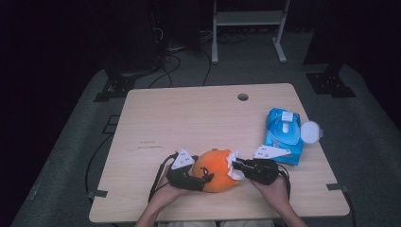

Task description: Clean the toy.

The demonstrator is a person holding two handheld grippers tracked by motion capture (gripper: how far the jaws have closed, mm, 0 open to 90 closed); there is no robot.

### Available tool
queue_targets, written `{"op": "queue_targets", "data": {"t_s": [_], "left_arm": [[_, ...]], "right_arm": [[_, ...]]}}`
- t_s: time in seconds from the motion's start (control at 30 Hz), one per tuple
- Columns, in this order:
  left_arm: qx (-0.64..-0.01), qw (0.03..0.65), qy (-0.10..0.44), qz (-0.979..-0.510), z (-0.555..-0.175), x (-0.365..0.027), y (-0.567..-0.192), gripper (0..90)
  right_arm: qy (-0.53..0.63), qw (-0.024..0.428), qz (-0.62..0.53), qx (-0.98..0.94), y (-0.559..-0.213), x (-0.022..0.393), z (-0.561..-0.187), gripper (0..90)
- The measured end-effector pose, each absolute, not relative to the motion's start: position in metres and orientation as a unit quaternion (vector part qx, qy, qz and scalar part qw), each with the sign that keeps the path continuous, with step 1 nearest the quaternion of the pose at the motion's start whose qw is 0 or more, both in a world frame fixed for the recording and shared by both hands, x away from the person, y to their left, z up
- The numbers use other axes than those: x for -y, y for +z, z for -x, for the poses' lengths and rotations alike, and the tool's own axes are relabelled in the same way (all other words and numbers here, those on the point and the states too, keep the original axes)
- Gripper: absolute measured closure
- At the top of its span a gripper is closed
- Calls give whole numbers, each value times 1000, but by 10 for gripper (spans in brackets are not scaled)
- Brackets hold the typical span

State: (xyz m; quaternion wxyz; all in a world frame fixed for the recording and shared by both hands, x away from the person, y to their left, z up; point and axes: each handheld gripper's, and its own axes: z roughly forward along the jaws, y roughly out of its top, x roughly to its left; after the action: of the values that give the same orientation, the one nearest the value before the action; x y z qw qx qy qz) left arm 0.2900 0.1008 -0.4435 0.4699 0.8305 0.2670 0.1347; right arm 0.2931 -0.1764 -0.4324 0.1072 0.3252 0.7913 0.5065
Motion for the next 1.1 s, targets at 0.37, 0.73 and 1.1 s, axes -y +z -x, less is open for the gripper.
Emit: {"op": "queue_targets", "data": {"t_s": [0.37,0.73,1.1], "left_arm": [[-288,472,135,-822,-289,-98,-435,130],[-262,481,144,-824,-285,-94,-432,142],[-191,464,177,-847,-272,-84,-433,332]], "right_arm": [[509,114,-307,-796,-429,170,-290,802],[502,130,-280,-808,-422,160,-284,804],[512,136,-263,-806,-410,151,-282,804]]}}
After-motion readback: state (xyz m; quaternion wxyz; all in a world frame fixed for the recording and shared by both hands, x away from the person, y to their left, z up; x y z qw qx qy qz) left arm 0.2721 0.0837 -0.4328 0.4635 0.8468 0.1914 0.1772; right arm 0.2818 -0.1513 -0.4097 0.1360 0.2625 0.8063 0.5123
